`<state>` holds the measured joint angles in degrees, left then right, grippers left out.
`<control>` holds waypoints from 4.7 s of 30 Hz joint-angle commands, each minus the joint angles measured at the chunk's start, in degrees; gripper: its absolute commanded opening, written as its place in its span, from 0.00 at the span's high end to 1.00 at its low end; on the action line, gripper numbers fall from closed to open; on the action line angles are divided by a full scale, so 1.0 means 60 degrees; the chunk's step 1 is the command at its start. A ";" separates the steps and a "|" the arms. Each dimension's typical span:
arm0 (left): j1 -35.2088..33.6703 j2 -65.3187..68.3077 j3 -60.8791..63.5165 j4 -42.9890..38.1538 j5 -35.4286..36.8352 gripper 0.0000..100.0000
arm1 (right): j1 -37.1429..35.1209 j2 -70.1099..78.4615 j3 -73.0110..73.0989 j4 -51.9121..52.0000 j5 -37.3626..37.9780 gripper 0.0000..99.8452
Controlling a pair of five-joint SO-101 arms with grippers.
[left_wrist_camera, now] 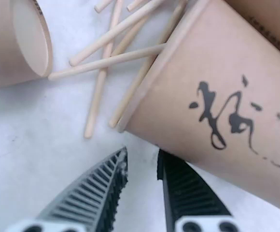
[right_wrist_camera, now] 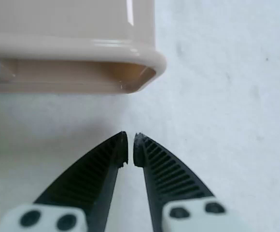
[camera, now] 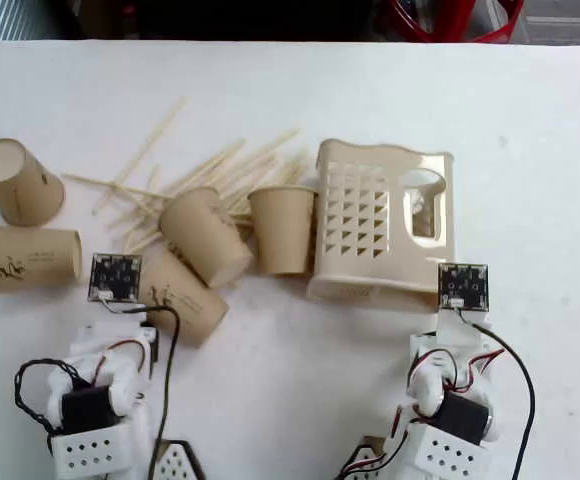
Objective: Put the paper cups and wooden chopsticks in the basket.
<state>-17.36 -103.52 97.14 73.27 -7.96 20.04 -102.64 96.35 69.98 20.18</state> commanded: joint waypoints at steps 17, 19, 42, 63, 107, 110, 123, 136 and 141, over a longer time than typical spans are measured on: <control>-0.0081 -0.0051 -0.0015 0.0029 0.0059 0.88 | 0.0095 -0.0095 0.0088 -0.0095 -0.0059 0.96; -0.0081 -0.0051 -0.0015 0.0029 0.0059 0.88 | 0.0095 -0.0095 0.0088 -0.0095 -0.0059 0.96; -0.0081 -0.0051 -0.0015 0.0029 0.0059 0.88 | 0.0095 -0.0095 0.0088 -0.0095 -0.0059 0.96; -0.0081 -0.0051 -0.0015 0.0029 0.0059 0.88 | 0.0095 -0.0095 0.0088 -0.0095 -0.0059 0.96; -0.0081 -0.0051 -0.0015 0.0029 0.0059 0.88 | -0.0007 -0.0095 0.0088 0.0183 -0.0132 0.96; -0.0081 -0.0051 -0.0015 0.0029 0.0059 0.88 | -0.0462 -0.0110 0.0015 -0.0315 -0.0015 0.96; -0.0081 -0.0051 -0.0015 0.0029 0.0059 0.88 | -0.0447 -0.0066 -0.2256 -0.0593 0.1304 0.96; -0.0081 -0.0051 -0.0015 0.0029 0.0059 0.88 | 0.0022 0.2952 -0.3194 -0.0667 0.1421 0.90; -0.0081 -0.0051 -0.0015 0.0029 0.0059 0.88 | -0.0403 0.2879 -0.3209 -0.0637 0.1495 0.90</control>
<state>-17.36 -103.52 97.14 73.27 -7.96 19.25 -85.14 79.56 66.55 28.44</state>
